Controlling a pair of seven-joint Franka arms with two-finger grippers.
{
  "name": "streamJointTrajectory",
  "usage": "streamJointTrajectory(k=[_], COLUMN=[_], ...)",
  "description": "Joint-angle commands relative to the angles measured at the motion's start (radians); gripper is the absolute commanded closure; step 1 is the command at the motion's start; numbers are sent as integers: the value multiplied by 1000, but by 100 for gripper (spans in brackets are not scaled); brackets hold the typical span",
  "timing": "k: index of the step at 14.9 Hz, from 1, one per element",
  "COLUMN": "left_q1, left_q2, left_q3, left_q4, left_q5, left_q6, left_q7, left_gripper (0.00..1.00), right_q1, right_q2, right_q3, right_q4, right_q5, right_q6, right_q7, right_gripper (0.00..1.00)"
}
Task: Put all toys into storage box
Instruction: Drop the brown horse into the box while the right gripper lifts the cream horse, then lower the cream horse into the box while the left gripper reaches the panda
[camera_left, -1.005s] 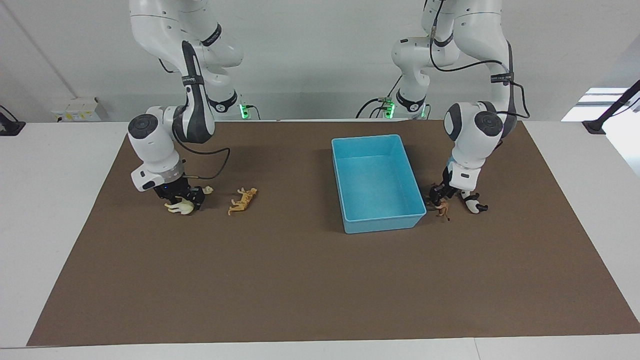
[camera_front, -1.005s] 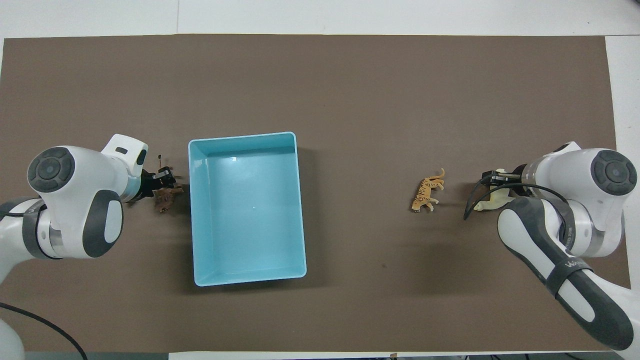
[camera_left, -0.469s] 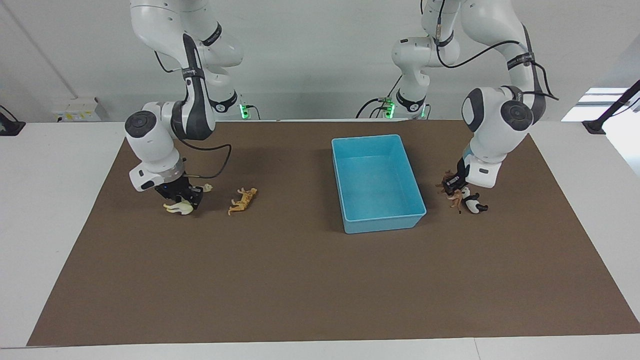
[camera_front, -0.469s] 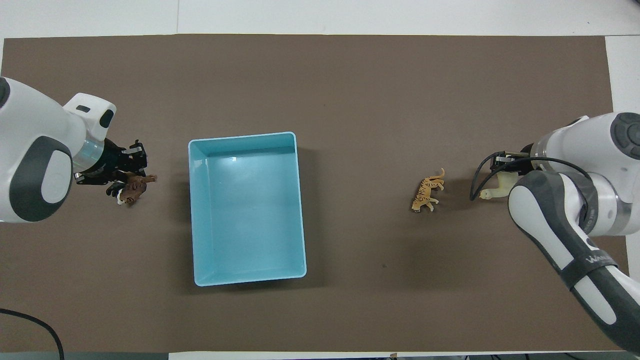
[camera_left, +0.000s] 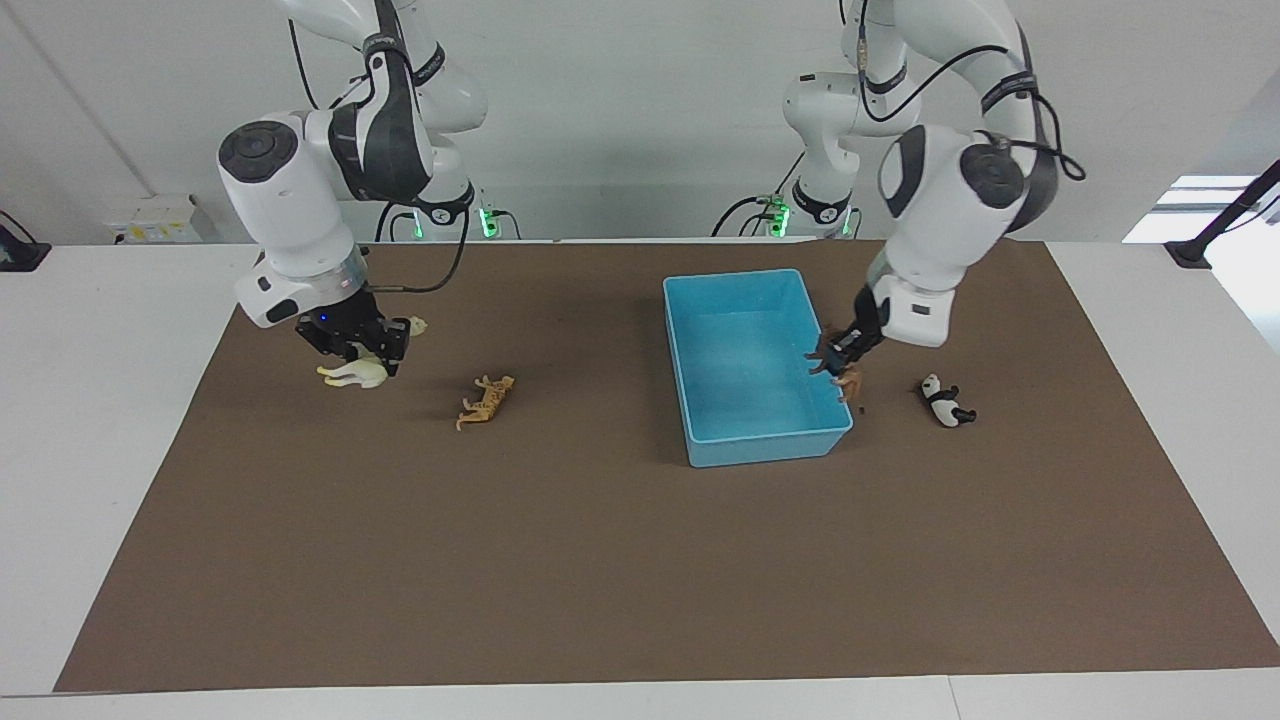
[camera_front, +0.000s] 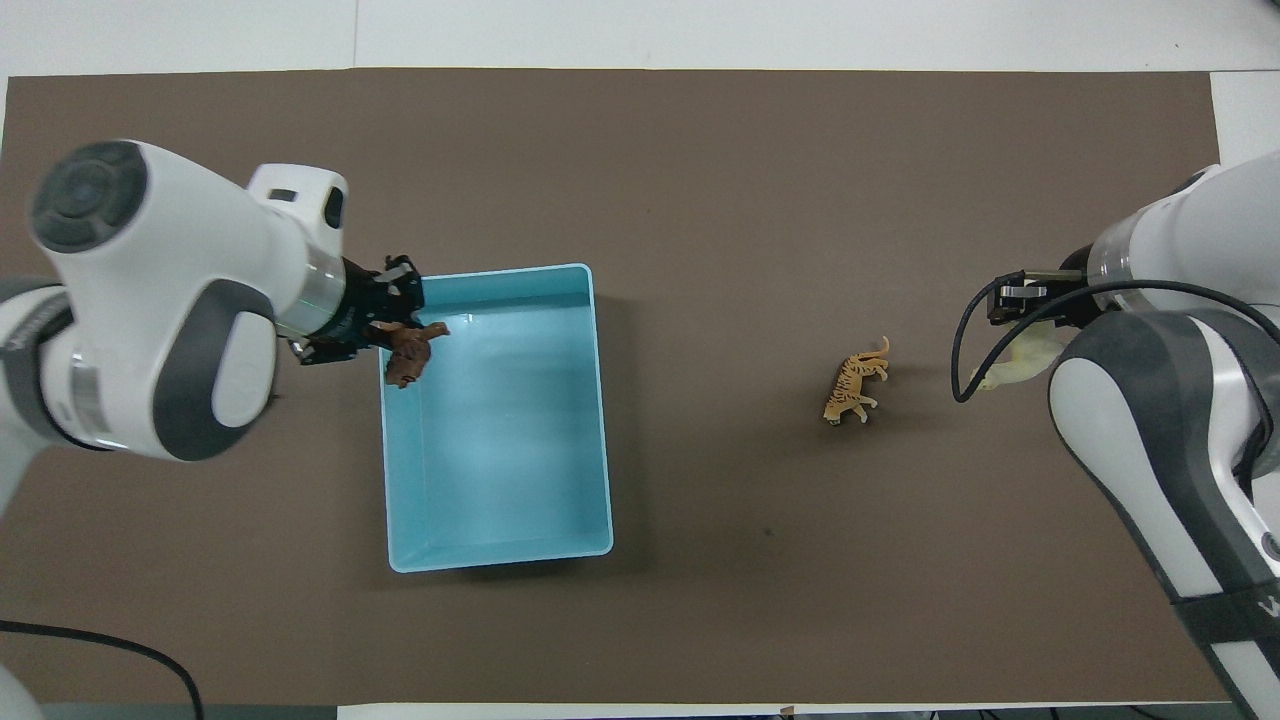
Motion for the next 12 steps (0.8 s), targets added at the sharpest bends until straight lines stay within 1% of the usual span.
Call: streamJointTrajectory(k=[1,2,3,4,6,8,9,10,11,12], left_q1=[-50,-48,-47,-41,-21,43,80,137,196,237], left_q2=[-21,-25,-25,-25,-32,-30,-30,-30,-30,-30], left_q3=[14,14,17,17,20,21,23,21,21,23], left_q4=[-124,-126,-118,-101,-49,-2,-6,-14,-18,-26], left_q5=[-3,-3,1,23,47,52,69,96,103,104], left_q6=[112,98,68,34,-58,-118,-108,-92,-71,-49], left_q7=[-39,-36,-28,-14,19,155,234,341,450,531], left_gripper=[96,50,0,0,0,0,0,0,0,0], right_q1=[36,39,48,64,110,166,203,273,342,416], right_q2=[-3,-17,-29,-31,-31,-28,-20,1,45,108], right_q3=[0,2,5,15,40,68,77,78,78,77], right_q4=[94,96,96,97,101,107,119,136,162,201], right_q5=[1,4,7,8,10,28,51,51,41,33], right_q6=[-110,-116,-119,-121,-112,-99,-81,-60,-38,-9], right_q7=[18,30,42,68,191,298,347,437,510,582], right_gripper=[100,100,100,100,100,100,100,100,100,100])
